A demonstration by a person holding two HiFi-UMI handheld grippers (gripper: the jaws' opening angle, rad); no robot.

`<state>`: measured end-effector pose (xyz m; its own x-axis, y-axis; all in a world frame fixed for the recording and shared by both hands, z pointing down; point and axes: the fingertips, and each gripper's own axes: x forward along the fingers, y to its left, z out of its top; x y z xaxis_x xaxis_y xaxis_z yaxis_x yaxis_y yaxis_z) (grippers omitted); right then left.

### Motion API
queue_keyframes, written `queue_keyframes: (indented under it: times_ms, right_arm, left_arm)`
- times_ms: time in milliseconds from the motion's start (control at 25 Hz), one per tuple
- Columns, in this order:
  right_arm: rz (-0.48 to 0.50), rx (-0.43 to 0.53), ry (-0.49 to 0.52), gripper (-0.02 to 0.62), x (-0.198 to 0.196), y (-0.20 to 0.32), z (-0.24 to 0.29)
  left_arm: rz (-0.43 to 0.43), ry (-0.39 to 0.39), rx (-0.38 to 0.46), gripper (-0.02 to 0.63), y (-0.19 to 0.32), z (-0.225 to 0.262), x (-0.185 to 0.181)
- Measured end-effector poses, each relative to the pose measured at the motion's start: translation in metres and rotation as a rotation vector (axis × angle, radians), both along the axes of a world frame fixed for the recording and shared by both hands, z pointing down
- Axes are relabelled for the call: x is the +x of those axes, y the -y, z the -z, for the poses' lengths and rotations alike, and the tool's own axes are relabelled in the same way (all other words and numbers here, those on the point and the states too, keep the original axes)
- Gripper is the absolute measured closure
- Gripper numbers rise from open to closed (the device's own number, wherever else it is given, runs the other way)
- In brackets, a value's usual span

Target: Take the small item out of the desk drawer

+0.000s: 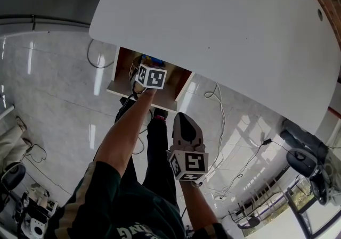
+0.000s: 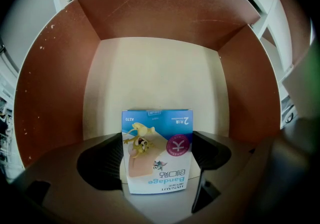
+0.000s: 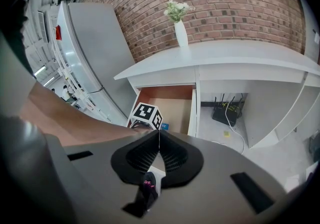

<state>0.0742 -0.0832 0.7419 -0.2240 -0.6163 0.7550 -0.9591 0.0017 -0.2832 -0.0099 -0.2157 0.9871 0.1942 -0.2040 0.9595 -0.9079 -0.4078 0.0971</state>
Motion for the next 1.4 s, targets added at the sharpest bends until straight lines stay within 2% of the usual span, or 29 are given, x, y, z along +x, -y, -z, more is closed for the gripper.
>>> queue_keyframes:
  times_ms: [200, 360, 680, 1120, 1400]
  right_arm:
    - [-0.003, 0.005, -0.003, 0.571, 0.000, -0.002, 0.004]
    - [-0.013, 0.011, 0.005, 0.571, -0.003, 0.003, 0.009]
    - [-0.014, 0.039, 0.002, 0.571, -0.006, 0.006, 0.024]
    - [-0.001, 0.092, 0.028, 0.571, -0.011, 0.017, 0.066]
    - [-0.009, 0.137, 0.009, 0.571, 0.001, 0.018, 0.087]
  left_arm:
    - [0.006, -0.006, 0.011, 0.173, 0.001, 0.010, -0.003]
    - [0.018, -0.042, 0.027, 0.173, 0.003, 0.024, 0.006]
    - [-0.002, -0.074, 0.046, 0.173, -0.001, 0.051, 0.012]
    - [-0.016, -0.112, 0.076, 0.173, -0.019, 0.115, 0.012]
    - [-0.040, -0.144, 0.110, 0.173, -0.032, 0.164, 0.009]
